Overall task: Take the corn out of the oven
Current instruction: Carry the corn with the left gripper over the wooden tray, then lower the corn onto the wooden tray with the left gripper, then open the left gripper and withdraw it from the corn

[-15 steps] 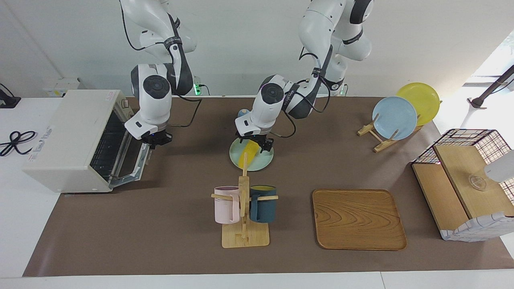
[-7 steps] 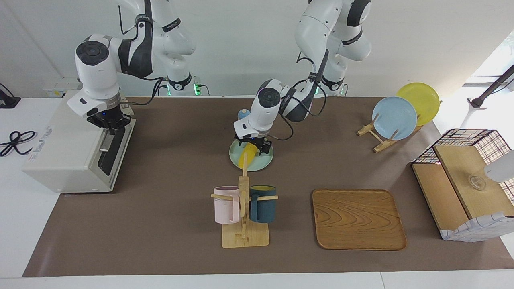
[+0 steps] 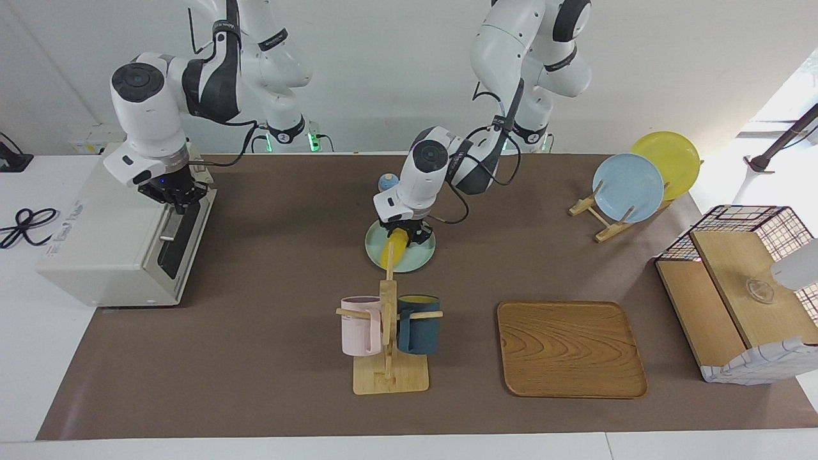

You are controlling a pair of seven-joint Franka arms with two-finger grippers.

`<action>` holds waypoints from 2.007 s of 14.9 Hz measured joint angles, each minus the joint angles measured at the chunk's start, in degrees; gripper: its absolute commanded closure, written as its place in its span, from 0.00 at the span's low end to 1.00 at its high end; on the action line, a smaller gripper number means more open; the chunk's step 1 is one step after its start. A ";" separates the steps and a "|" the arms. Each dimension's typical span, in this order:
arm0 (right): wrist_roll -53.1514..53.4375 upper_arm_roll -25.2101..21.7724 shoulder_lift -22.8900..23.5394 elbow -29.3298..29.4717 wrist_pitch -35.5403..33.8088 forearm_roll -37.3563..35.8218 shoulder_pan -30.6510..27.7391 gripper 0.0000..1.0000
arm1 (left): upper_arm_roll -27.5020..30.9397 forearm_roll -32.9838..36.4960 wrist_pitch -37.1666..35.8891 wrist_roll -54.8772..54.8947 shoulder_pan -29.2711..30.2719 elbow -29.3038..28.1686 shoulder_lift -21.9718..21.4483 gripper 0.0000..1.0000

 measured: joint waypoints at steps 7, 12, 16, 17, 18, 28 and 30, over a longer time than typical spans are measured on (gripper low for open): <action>0.00 0.45 1.18 7.65 -9.52 3.68 1.21 0.38 | 1.98 -0.02 -13.19 -0.21 12.33 6.18 -7.45 0.90; 0.37 1.70 1.10 16.35 -17.92 10.60 3.58 0.00 | 3.96 3.98 -14.79 0.05 21.56 9.97 -6.21 0.94; 4.80 2.79 1.09 20.08 -22.25 12.83 5.97 0.00 | 3.93 6.38 -14.81 1.82 28.05 16.15 -0.01 0.95; 5.22 2.89 1.09 20.84 -23.16 13.08 6.23 0.00 | 3.92 6.42 -14.76 1.91 28.92 18.84 2.69 0.96; 5.60 2.90 1.09 21.56 -23.74 13.62 6.34 0.00 | 3.90 6.44 -14.65 1.91 29.56 21.61 5.50 0.96; 7.71 3.60 1.18 22.70 -24.25 14.60 6.66 0.00 | 3.88 6.52 -6.70 2.22 32.14 29.41 17.60 0.93; 7.71 3.60 1.21 22.70 -24.25 14.60 6.65 0.00 | 3.87 6.52 -6.10 2.40 32.16 29.73 18.43 0.16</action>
